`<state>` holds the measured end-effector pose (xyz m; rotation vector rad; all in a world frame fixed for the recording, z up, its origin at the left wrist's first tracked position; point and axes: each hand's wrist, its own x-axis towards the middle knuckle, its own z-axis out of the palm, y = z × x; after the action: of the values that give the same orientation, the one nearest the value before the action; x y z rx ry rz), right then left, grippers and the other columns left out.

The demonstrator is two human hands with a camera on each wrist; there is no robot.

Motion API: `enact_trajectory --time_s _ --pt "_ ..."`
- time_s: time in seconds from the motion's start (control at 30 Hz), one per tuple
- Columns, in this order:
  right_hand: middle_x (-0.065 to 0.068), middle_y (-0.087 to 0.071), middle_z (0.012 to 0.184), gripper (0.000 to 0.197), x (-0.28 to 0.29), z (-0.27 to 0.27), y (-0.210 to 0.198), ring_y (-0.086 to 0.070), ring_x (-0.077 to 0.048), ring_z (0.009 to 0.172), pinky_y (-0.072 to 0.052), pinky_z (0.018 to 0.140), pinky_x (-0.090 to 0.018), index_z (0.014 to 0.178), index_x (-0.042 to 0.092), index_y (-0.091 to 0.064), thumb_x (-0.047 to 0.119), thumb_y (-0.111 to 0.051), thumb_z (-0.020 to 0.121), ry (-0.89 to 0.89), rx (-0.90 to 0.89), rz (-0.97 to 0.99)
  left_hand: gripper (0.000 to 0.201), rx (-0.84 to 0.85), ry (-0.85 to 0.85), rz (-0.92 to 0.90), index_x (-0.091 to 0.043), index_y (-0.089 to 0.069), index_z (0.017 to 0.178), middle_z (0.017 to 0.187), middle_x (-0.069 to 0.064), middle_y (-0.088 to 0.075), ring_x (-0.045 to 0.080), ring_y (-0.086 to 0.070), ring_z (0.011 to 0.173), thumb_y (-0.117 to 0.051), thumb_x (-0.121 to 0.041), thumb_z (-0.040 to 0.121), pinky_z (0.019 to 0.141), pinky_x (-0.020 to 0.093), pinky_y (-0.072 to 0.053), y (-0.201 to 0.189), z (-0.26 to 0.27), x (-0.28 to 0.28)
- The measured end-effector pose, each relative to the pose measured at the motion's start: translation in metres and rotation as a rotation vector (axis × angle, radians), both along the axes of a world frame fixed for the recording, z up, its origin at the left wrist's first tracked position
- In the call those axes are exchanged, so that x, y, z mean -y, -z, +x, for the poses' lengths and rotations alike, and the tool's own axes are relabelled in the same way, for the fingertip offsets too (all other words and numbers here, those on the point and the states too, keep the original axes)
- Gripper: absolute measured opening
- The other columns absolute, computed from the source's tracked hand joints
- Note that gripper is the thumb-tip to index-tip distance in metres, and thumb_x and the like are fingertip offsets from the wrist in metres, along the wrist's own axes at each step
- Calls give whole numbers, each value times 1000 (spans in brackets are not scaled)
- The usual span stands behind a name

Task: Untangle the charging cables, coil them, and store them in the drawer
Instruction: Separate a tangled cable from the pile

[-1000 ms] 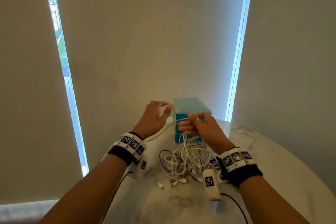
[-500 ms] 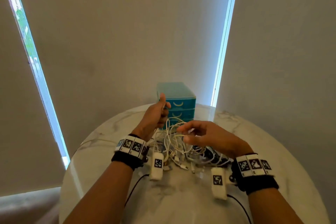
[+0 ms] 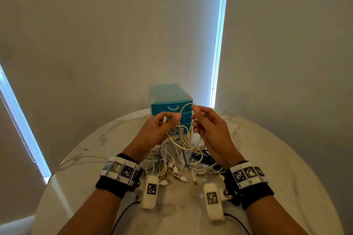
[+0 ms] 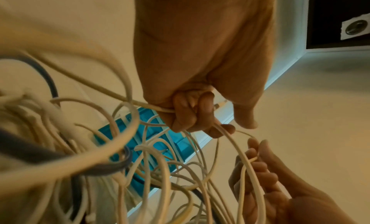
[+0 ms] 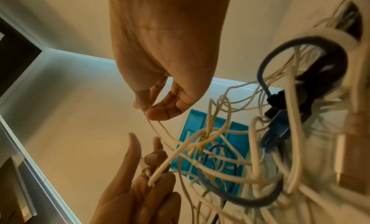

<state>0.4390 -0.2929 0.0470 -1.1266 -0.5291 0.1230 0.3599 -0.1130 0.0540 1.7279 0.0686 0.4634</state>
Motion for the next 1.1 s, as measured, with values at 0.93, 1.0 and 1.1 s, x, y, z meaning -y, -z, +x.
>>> enact_trajectory --time_s 0.93,1.0,1.1 --pt "-8 -78 82 23 3 -15 15 -71 -16 70 -61 65 -31 106 13 -78 35 -70 104 156 170 -279 29 68 -7 14 -24 -69 127 104 -3 -84 6 -77 105 -70 -39 102 82 23 -53 -23 -10 23" --pt "-2 -79 84 20 9 -13 11 -71 -9 74 -59 67 -23 112 15 -80 30 -68 106 200 136 -170 29 28 4 49 -26 -70 127 108 -5 -83 4 -76 108 -74 -36 100 91 25 -55 -13 -9 17" --pt "1 -79 93 23 14 -10 6 -73 -7 84 -60 74 -24 117 13 -80 25 -63 108 172 92 -51 28 31 20 156 -37 -75 124 112 -12 -81 3 -74 110 -78 -37 97 93 22 -56 -5 -14 9"
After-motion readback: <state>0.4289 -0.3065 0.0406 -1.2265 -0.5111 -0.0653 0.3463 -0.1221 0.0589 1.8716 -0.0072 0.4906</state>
